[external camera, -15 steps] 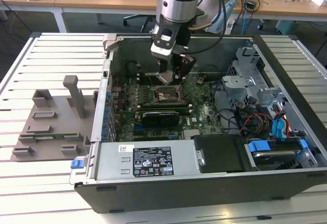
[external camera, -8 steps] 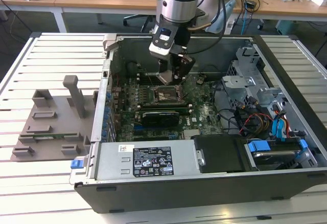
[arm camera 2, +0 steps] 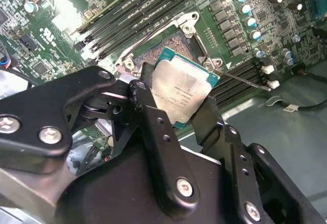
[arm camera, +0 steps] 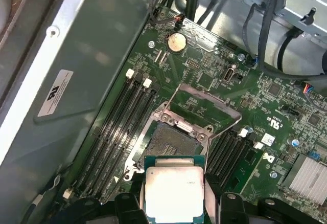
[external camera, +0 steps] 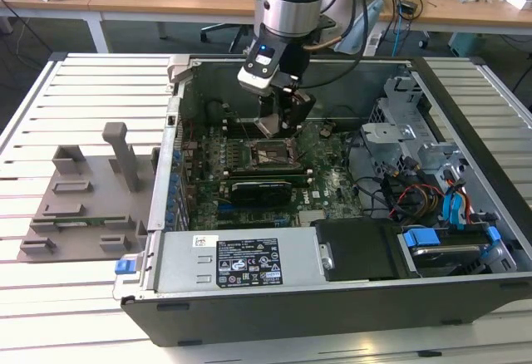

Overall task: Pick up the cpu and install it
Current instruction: 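Place the cpu into insertion slot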

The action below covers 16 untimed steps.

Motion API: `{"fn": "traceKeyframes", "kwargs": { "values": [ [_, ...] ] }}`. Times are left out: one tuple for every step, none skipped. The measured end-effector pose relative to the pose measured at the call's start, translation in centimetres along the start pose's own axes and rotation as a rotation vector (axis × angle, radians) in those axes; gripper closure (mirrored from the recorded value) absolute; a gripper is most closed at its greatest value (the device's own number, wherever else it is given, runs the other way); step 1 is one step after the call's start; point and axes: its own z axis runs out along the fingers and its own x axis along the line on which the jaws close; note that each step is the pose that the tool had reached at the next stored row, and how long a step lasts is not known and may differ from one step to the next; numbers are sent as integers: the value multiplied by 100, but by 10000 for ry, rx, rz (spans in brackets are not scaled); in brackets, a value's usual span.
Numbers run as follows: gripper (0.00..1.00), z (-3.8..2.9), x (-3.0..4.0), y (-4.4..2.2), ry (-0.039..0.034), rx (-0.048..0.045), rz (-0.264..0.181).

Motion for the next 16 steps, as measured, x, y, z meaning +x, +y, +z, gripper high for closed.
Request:
{"fn": "traceKeyframes", "kwargs": {
  "values": [
    [45, 0, 0, 0, 4, 0, 109],
    [45, 0, 0, 0, 9, 1, 208],
    [45, 0, 0, 0, 11, 2, 277],
    [45, 1, 0, 0, 14, 2, 338],
    [45, 1, 0, 0, 16, 3, 400],
    [45, 1, 0, 0, 19, 4, 479],
    [45, 1, 0, 0, 25, 4, 607],
    [45, 1, 0, 0, 32, 6, 791],
    [45, 1, 0, 0, 35, 7, 865],
    [45, 1, 0, 0, 37, 8, 922],
    [45, 1, 0, 0, 41, 8, 1006],
    [45, 1, 0, 0, 43, 8, 1058],
    [45, 1, 0, 0, 46, 9, 1128],
    [45, 1, 0, 0, 48, 10, 1176],
    [45, 1, 0, 0, 51, 10, 1248],
    [45, 2, 0, 0, 56, 11, 1356]
  ]
}}
